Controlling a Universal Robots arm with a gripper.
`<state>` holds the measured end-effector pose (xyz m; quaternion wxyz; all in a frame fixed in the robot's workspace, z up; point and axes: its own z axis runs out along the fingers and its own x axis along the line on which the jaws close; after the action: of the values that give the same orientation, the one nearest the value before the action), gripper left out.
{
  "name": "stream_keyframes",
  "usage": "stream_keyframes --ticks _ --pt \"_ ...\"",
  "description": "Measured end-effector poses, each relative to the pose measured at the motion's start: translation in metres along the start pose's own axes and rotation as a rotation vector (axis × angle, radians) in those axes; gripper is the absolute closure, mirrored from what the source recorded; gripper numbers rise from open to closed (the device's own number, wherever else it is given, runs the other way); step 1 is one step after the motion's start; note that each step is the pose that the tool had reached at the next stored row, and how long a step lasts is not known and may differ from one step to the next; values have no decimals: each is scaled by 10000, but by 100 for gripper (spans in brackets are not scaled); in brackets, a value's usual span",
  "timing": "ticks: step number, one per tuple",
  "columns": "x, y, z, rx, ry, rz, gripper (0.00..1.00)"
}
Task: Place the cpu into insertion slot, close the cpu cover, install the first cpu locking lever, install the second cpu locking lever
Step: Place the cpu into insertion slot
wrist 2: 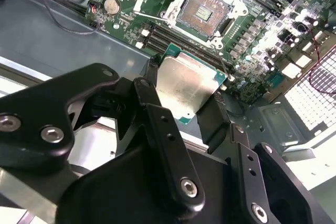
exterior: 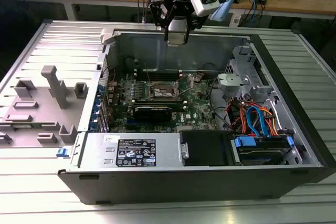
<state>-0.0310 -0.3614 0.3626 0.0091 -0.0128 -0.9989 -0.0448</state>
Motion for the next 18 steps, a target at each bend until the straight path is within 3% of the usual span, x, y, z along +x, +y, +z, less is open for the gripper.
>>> stream_keyframes --ticks 5,9,12,18 --pt "-1 -12 2 -4 -31 347 46" --pt "-2 -96 -2 -7 -36 394 46" --pt "-3 -97 0 -8 -62 688 46" --pt "-3 -97 -1 -8 -64 715 46"
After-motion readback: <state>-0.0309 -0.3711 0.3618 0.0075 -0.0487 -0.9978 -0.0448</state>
